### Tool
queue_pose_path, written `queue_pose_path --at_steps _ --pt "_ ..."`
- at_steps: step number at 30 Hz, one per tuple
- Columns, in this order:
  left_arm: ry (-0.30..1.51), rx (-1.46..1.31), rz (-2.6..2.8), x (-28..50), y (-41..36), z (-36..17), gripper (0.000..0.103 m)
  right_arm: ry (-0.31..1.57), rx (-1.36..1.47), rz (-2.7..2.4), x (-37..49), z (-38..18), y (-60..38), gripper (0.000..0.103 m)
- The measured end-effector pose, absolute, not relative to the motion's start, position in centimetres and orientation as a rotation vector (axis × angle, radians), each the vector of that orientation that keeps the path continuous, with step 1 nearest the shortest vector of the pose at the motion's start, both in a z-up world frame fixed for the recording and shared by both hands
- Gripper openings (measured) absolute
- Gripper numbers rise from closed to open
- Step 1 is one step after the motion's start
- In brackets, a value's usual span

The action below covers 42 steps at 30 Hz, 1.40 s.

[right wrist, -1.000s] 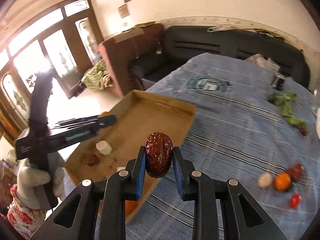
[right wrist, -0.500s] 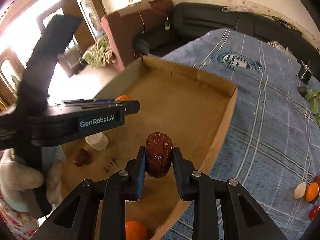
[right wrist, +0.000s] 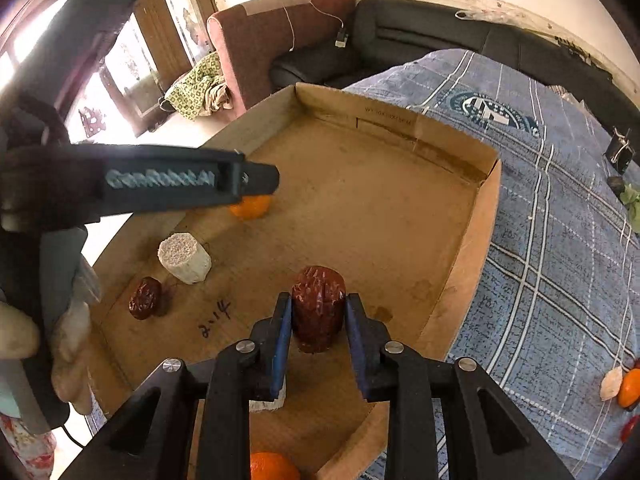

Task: Organize fruits
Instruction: 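Carry the orange and red date to the tray and release both, then return both tools to the remaining fruit on the tablecloth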

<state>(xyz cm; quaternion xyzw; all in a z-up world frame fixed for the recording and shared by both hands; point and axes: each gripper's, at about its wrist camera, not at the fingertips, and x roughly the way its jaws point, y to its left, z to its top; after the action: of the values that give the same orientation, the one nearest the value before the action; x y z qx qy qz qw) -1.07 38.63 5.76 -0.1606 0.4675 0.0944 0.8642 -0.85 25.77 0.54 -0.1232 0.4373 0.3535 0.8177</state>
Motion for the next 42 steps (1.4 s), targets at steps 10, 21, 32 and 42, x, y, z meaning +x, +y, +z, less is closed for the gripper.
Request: queue_pose_path --at_steps 10,21,32,42 --pt "0.815 -0.396 0.214 -6.6 38.8 11.9 0.064 0.784 -0.177 0.772 -4.5 5.8 21.4 0.051" --pt "0.744 -0.354 0.079 -8.6 30.8 15.8 0.076 0.734 -0.078 0.681 -7.7 6.3 12.0 0.063" --pt "0.868 -0.21 -0.172 -3.7 16.9 11.2 0.076 0.797 0.015 0.33 -5.3 3.1 -4.6 0.062" --pt "0.923 -0.087 -0.307 1.7 8.2 4.7 0.059 0.839 0.094 0.201 -0.6 1.2 -11.4 0.061"
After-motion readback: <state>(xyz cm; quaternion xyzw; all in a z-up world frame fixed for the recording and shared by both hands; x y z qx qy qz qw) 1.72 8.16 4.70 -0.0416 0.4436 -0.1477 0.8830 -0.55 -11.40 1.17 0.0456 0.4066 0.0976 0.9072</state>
